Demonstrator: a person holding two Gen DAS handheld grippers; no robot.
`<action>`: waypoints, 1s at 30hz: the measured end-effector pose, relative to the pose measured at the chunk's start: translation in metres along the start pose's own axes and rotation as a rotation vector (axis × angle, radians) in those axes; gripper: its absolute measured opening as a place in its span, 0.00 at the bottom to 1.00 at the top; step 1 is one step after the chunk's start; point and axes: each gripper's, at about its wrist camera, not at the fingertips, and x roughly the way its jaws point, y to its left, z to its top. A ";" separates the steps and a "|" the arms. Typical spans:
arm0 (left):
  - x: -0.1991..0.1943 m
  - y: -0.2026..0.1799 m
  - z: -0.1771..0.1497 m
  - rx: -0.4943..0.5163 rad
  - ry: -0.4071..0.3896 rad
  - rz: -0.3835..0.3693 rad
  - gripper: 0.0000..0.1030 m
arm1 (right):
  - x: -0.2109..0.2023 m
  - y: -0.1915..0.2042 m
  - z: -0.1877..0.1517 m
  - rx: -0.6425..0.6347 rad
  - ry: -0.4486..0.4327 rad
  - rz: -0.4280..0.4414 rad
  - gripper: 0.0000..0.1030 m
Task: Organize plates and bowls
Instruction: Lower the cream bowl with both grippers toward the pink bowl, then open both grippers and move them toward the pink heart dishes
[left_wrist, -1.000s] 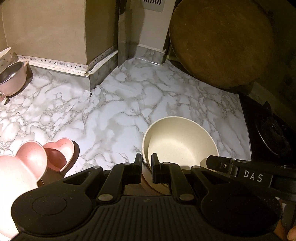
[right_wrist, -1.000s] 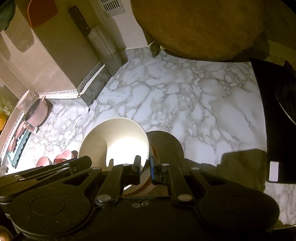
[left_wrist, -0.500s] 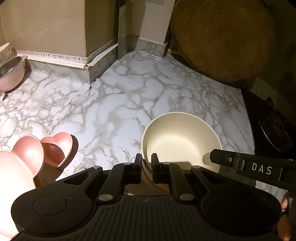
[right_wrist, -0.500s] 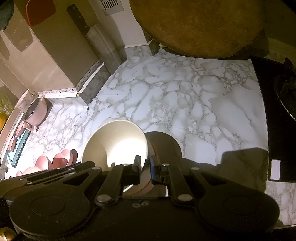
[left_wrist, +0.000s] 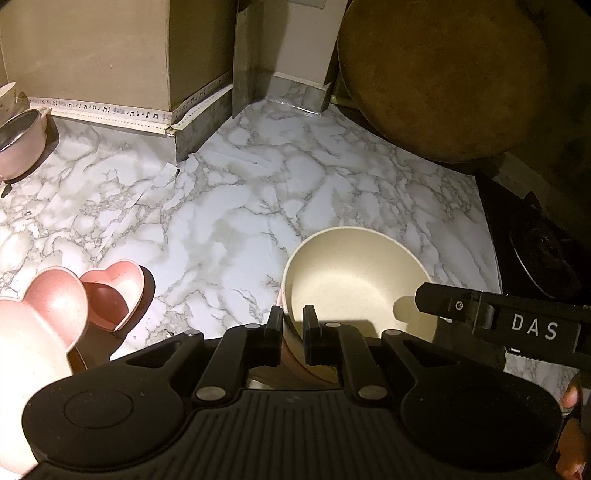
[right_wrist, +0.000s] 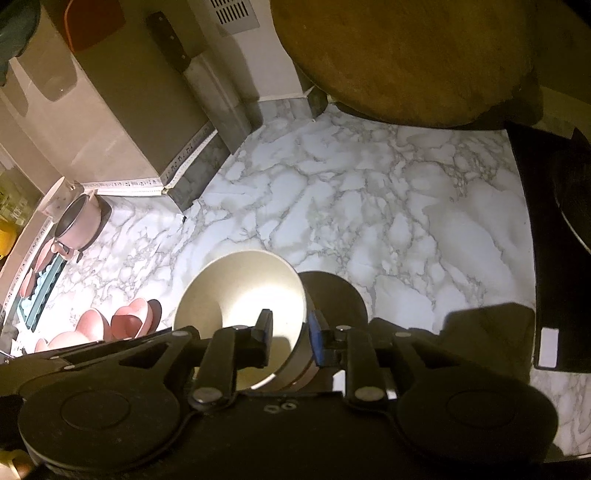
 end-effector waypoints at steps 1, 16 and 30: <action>-0.002 0.001 0.000 0.001 -0.005 -0.003 0.10 | -0.001 0.001 0.000 -0.004 -0.002 0.001 0.23; -0.042 0.024 0.011 0.005 -0.118 0.001 0.14 | -0.015 0.027 0.003 -0.083 -0.028 0.044 0.41; -0.090 0.078 0.024 -0.040 -0.233 0.069 0.68 | -0.027 0.069 0.009 -0.195 -0.065 0.125 0.62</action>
